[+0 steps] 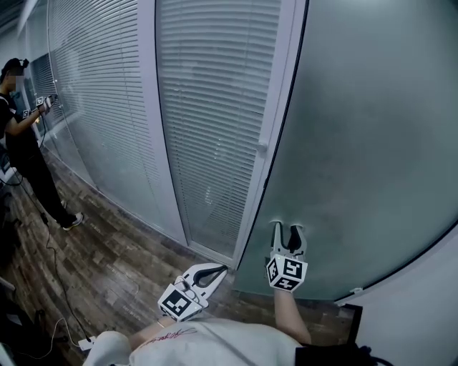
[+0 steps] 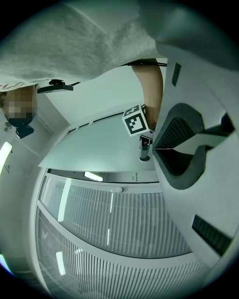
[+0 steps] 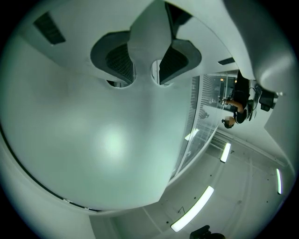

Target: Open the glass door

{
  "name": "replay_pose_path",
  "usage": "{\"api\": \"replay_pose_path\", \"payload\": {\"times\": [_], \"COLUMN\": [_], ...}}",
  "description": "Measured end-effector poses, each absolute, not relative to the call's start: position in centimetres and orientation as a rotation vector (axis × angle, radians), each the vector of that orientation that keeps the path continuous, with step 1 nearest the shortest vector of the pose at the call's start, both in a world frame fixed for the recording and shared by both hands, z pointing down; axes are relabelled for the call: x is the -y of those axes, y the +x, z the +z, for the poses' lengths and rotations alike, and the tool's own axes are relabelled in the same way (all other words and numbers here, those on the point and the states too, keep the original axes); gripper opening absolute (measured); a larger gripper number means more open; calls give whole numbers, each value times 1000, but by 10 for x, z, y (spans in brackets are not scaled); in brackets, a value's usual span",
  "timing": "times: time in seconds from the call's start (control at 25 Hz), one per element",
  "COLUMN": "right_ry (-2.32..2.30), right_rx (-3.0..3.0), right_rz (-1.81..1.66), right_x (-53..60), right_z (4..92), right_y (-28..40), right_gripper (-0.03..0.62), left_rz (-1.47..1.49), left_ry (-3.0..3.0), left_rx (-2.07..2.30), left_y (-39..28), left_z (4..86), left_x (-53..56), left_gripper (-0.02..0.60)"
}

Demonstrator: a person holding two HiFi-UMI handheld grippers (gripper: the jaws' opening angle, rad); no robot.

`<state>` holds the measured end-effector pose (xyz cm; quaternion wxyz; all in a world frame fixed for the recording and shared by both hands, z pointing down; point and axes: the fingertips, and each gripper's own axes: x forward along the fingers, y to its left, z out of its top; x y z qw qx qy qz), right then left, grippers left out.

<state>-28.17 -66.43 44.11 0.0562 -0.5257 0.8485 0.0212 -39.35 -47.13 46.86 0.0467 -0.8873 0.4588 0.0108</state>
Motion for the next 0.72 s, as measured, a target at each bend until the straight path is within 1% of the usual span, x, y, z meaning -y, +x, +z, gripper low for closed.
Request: {"api": "replay_pose_path", "payload": {"times": [0.12, 0.16, 0.24, 0.72], "right_ry": [-1630, -1636, -1642, -1576], "right_rx": [-2566, -2561, -2553, -2551], "right_rz": [82, 90, 111, 127], "right_x": [672, 674, 674, 666], "right_z": [441, 441, 442, 443], "right_y": [-283, -283, -281, -278], "right_gripper": [166, 147, 140, 137], "left_rz": [45, 49, 50, 65], "left_ry": [-2723, -2731, -2738, -2795], "left_rx": [-1396, -1396, -1386, -1396], "left_y": [-401, -402, -403, -390], "left_z": [469, 470, 472, 482], "left_x": [477, 480, 483, 482], "left_gripper": [18, 18, 18, 18]}}
